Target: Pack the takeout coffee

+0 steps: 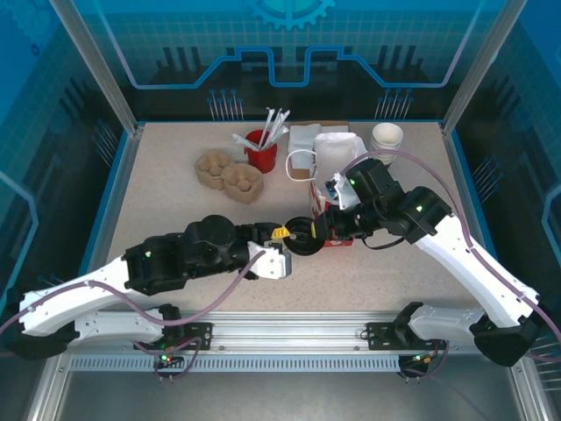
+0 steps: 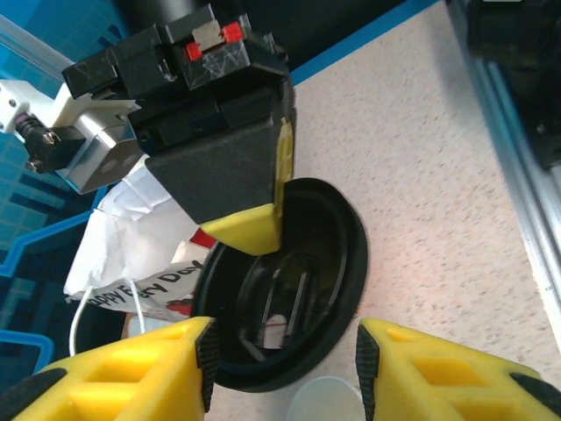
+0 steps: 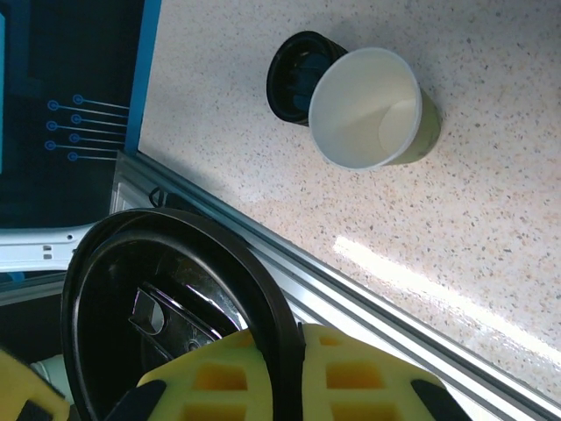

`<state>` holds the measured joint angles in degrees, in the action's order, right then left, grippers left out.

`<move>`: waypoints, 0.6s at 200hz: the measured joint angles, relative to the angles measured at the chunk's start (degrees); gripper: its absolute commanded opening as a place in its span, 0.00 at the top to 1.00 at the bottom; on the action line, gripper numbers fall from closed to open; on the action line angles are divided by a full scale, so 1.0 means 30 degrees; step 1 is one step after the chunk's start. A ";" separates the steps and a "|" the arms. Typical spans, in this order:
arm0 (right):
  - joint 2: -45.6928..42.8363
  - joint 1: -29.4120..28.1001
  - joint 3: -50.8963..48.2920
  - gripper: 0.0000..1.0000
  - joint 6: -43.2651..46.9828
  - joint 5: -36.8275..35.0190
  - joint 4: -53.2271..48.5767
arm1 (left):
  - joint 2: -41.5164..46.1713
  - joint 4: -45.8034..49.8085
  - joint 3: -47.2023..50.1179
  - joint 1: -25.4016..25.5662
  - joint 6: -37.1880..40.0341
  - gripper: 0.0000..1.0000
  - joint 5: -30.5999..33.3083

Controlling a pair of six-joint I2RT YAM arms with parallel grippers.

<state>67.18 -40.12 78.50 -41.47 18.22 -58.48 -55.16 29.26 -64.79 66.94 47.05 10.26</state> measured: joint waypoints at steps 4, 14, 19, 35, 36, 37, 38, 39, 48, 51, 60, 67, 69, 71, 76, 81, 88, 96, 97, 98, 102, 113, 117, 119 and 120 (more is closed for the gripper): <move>-0.0022 0.0015 -0.0036 1.00 0.0000 0.0044 -0.0058 | -0.0095 -0.0109 0.0058 0.0000 0.0321 0.52 0.0168; -0.0036 0.0058 -0.0102 1.00 0.0036 0.0102 -0.0160 | -0.0321 -0.0255 0.0095 0.0000 0.0889 0.51 0.0415; -0.0051 0.0058 -0.0138 1.00 0.0058 0.0109 -0.0175 | -0.0452 -0.0342 0.0095 0.0000 0.1129 0.52 0.0539; -0.0066 0.0168 -0.0240 1.00 0.0080 0.0015 -0.0350 | -0.0750 -0.0372 0.0095 0.0000 0.1887 0.53 0.0758; -0.0066 0.0182 -0.0248 1.00 0.0080 0.0007 -0.0357 | -0.0758 -0.0379 0.0095 0.0007 0.1902 0.53 0.0772; -0.0066 0.0189 -0.0255 1.00 0.0087 0.0015 -0.0372 | -0.0765 -0.0379 0.0095 0.0007 0.1916 0.53 0.0780; -0.0066 0.0197 -0.0262 1.00 0.0095 0.0007 -0.0372 | -0.0794 -0.0379 0.0095 0.0015 0.1974 0.54 0.0801; -0.0066 0.0204 -0.0270 1.00 0.0102 0.0007 -0.0372 | -0.0801 -0.0379 0.0095 0.0022 0.2004 0.54 0.0809; -0.0073 0.0270 -0.0299 1.00 0.0138 -0.0007 -0.0444 | -0.0889 -0.0379 0.0095 0.0036 0.2375 0.55 0.0874; -0.0073 0.0270 -0.0299 1.00 0.0146 -0.0022 -0.0474 | -0.0889 -0.0379 0.0095 0.0044 0.2419 0.56 0.0882; -0.0073 0.0270 -0.0299 1.00 0.0189 -0.0029 -0.0532 | -0.0882 -0.0379 0.0109 0.0087 0.2703 0.57 0.0947; -0.0073 0.0270 -0.0299 1.00 0.0197 -0.0044 -0.0525 | -0.0845 -0.0393 0.0124 0.0095 0.2885 0.57 0.0940; -0.0073 0.0270 -0.0299 1.00 0.0204 -0.0044 -0.0525 | -0.0845 -0.0393 0.0124 0.0102 0.2922 0.57 0.0940; -0.0073 0.0270 -0.0299 1.00 0.0204 -0.0044 -0.0525 | -0.0831 -0.0386 0.0124 0.0109 0.2958 0.57 0.0940; -0.0073 0.0277 -0.0299 1.00 0.0204 -0.0036 -0.0532 | -0.0801 -0.0401 0.0153 0.0102 0.3016 0.57 0.0940; -0.0073 0.0291 -0.0299 1.00 0.0211 -0.0036 -0.0546 | -0.0758 -0.0393 0.0182 0.0102 0.3045 0.57 0.0933; -0.0073 0.0291 -0.0299 1.00 0.0211 -0.0015 -0.0583 | -0.0663 -0.0415 0.0262 0.0102 0.3140 0.56 0.0933; -0.0080 0.0291 -0.0299 1.00 0.0211 0.0022 -0.0641 | -0.0539 -0.0408 0.0386 0.0102 0.3228 0.55 0.0933; -0.0087 0.0291 -0.0299 1.00 0.0211 0.0015 -0.0648 | -0.0525 -0.0408 0.0401 0.0102 0.3242 0.55 0.0933; -0.0087 0.0291 -0.0299 1.00 0.0211 0.0015 -0.0656 | -0.0510 -0.0408 0.0415 0.0102 0.3249 0.54 0.0925; -0.0087 0.0299 -0.0299 1.00 0.0211 0.0022 -0.0678 | -0.0459 -0.0379 0.0459 0.0102 0.3257 0.54 0.0918; -0.0109 0.0306 -0.0299 1.00 0.0248 0.0022 -0.0699 | -0.0415 -0.0262 0.0466 0.0102 0.3293 0.53 0.0772; -0.0124 0.0313 -0.0299 1.00 0.0277 0.0022 -0.0707 | -0.0415 -0.0248 0.0466 0.0102 0.3293 0.52 0.0707; -0.0124 0.0313 -0.0299 1.00 0.0284 0.0022 -0.0714 | -0.0415 -0.0233 0.0466 0.0102 0.3293 0.52 0.0699; -0.0124 0.0313 -0.0299 1.00 0.0299 0.0022 -0.0714 | -0.0415 -0.0226 0.0466 0.0102 0.3293 0.52 0.0685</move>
<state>66.81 -39.18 77.60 -40.58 18.28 -60.62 -56.40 28.58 -63.40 67.24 56.93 12.32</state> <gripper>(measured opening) 0.106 0.470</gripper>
